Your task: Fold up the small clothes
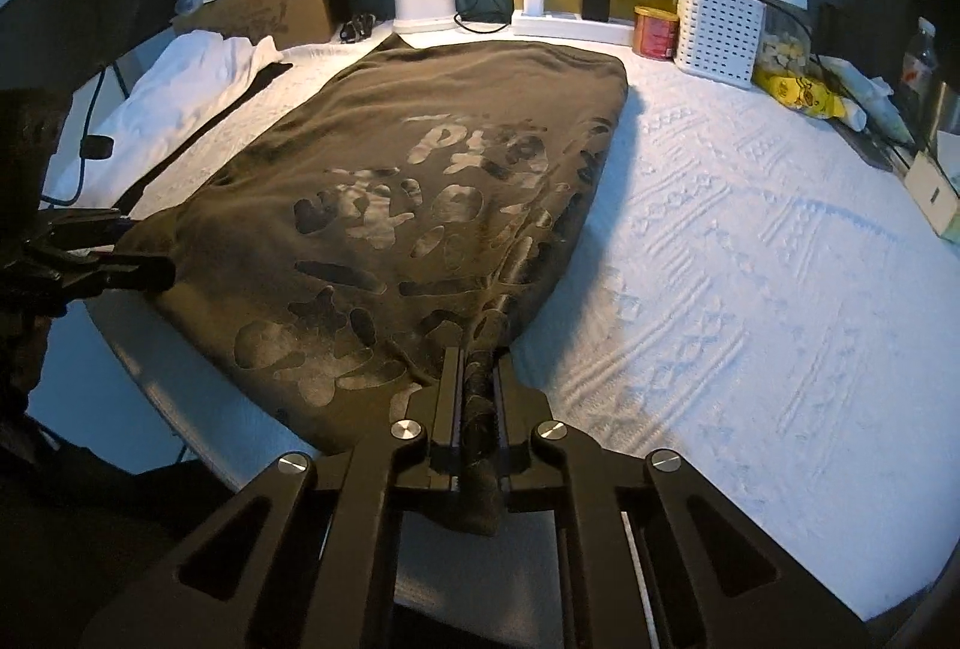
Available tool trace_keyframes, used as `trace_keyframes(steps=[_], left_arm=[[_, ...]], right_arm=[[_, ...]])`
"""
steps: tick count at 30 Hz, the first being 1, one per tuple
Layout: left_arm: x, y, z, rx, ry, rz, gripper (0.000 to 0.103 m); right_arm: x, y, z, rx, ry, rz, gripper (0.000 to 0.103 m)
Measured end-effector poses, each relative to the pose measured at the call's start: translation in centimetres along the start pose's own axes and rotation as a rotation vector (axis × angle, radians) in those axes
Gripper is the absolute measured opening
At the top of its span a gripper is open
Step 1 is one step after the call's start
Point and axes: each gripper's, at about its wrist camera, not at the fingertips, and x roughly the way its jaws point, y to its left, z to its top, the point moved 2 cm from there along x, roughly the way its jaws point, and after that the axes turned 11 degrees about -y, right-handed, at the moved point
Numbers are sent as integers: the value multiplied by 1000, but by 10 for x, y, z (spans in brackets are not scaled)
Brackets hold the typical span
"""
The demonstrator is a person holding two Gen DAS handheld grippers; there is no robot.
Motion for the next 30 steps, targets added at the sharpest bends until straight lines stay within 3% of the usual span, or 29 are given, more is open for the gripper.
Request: trace_keyframes(steps=[8, 14, 15, 16, 18, 19, 22, 24, 26, 30], left_arm=[[-5, -12, -7, 3, 43, -73, 55], [-6, -22, 7, 35, -21, -10, 56], [-6, -20, 11, 28, -33, 2, 61], [-6, -19, 14, 23, -41, 13, 73], [-4, -14, 21, 6, -57, 39, 80], [-3, -12, 23, -4, -57, 45, 80], [6, -9, 32, -21, -54, 70, 80], [11, -11, 38, -10, -53, 85, 80], [17, -15, 43, 16, -51, 98, 80], [27, -18, 49, 29, -42, 102, 80]], right_arm=[[-16, -9, -10, 0, 26, -9, 8], [-27, -23, -16, 33, 38, -22, 9], [-29, -24, -16, 39, 40, -17, 9], [-29, -27, -16, 47, 44, -20, 9], [-30, -31, -14, 72, 54, 1, 10], [-29, -32, -13, 78, 59, 5, 13], [-29, -37, -9, 72, 61, -15, 34], [-28, -41, -6, 75, 60, -16, 57], [-27, -48, -3, 80, 53, -25, 67], [-24, -62, 4, 95, 49, -31, 67]])
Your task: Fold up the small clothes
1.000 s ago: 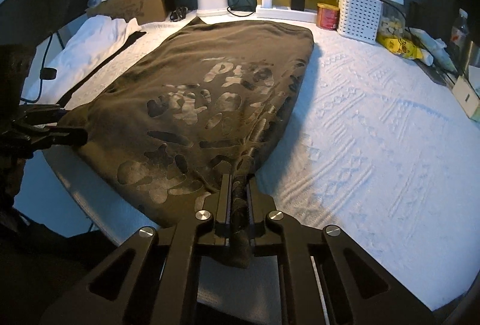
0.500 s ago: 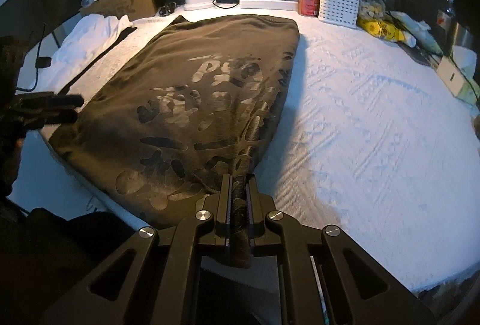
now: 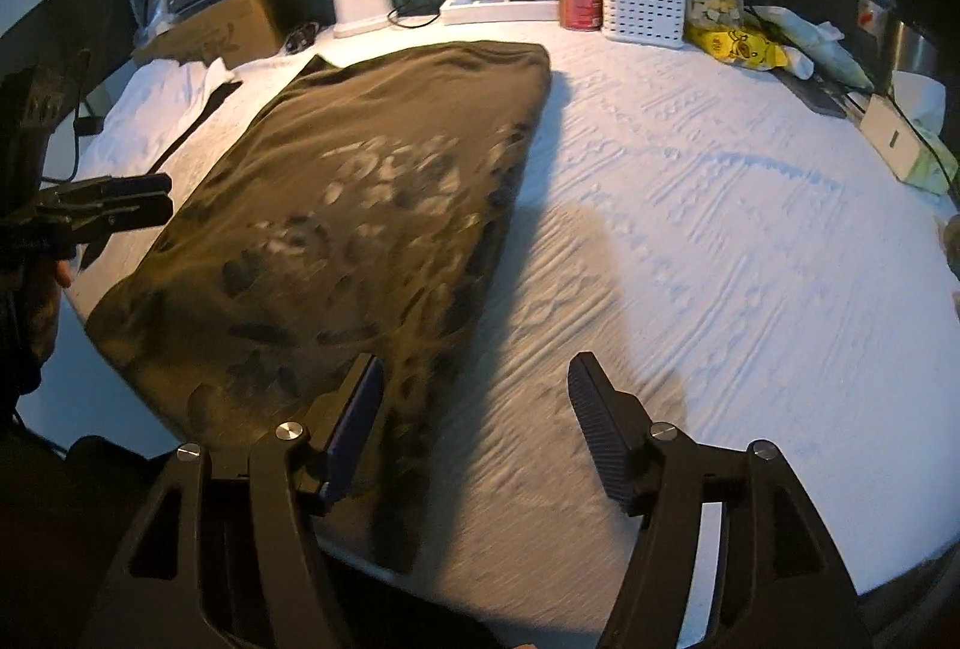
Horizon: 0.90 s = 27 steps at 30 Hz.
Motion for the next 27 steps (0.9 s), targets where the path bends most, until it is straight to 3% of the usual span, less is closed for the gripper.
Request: trace_keyframes(steps=[11, 27], left_arm=[[30, 6, 28, -13, 13, 29, 80], [76, 63, 65, -73, -3, 93, 80]], right_arm=[[24, -33, 33, 13, -17, -19, 68], [79, -64, 82, 44, -61, -34, 68]])
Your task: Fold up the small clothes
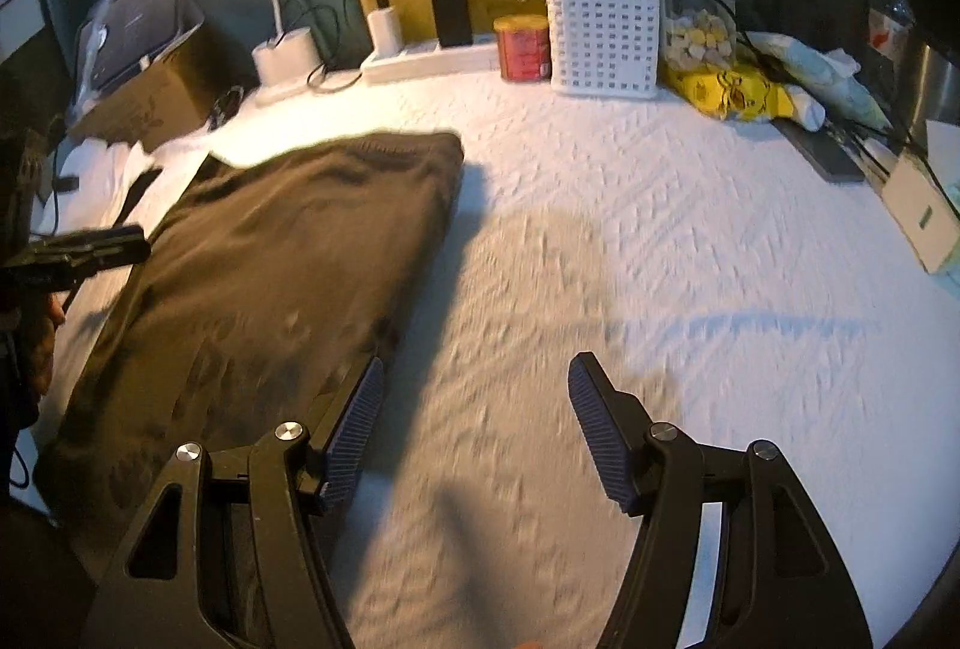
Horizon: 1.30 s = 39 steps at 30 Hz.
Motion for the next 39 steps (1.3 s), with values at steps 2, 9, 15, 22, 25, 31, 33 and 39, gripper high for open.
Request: trace_keyframes(steps=[2, 9, 15, 22, 25, 31, 33, 39], left_arm=[[6, 7, 2, -10, 1, 8, 80], [21, 28, 10, -45, -8, 18, 80], [31, 37, 14, -34, -4, 32, 80], [35, 38, 17, -14, 5, 11, 81], [36, 38, 19, -36, 3, -24, 81], [41, 27, 21, -34, 5, -72, 81], [43, 21, 21, -21, 8, -92, 81], [52, 1, 19, 72, 5, -110, 81]], right_arm=[[9, -1, 7, 9, -7, -3, 68], [38, -10, 22, 49, 26, -33, 68], [58, -22, 26, 111, 61, -63, 81], [68, -21, 34, 216, 63, -6, 101], [70, -22, 40, 239, 66, 11, 101], [85, 3, 49, 167, 80, 63, 101], [92, 16, 50, 111, 88, 77, 101], [108, 49, 53, -22, 88, 85, 97]])
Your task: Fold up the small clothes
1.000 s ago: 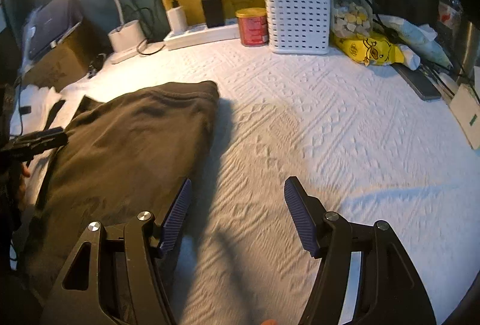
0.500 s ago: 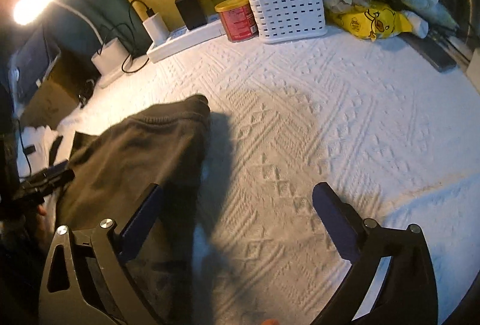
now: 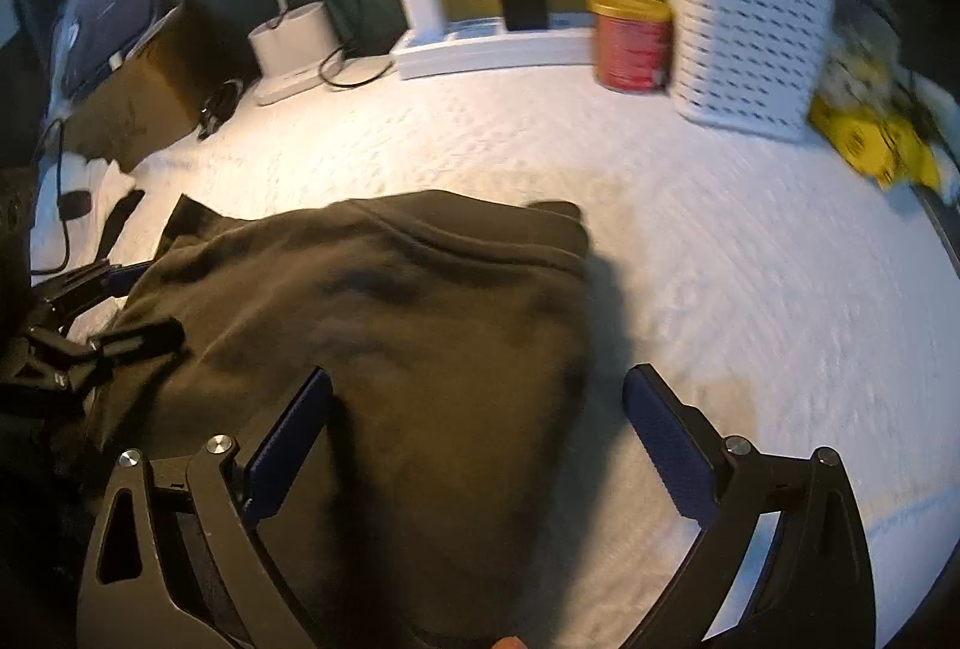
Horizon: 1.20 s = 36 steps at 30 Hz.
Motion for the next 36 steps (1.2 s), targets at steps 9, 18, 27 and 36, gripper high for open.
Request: trace_keyframes(steps=[9, 18, 27, 36], left_arm=[[9, -23, -2, 74, 27, -15, 80], [13, -53, -7, 177, 40, -25, 35], [0, -59, -8, 152, -6, -16, 25], [-28, -74, -4, 157, -79, -9, 22]], right_arm=[[6, 29, 0, -169, -17, 43, 58], [5, 41, -2, -203, -31, 114, 22], [-16, 45, -5, -169, -98, 167, 18], [-60, 51, 0, -141, -178, 159, 18]])
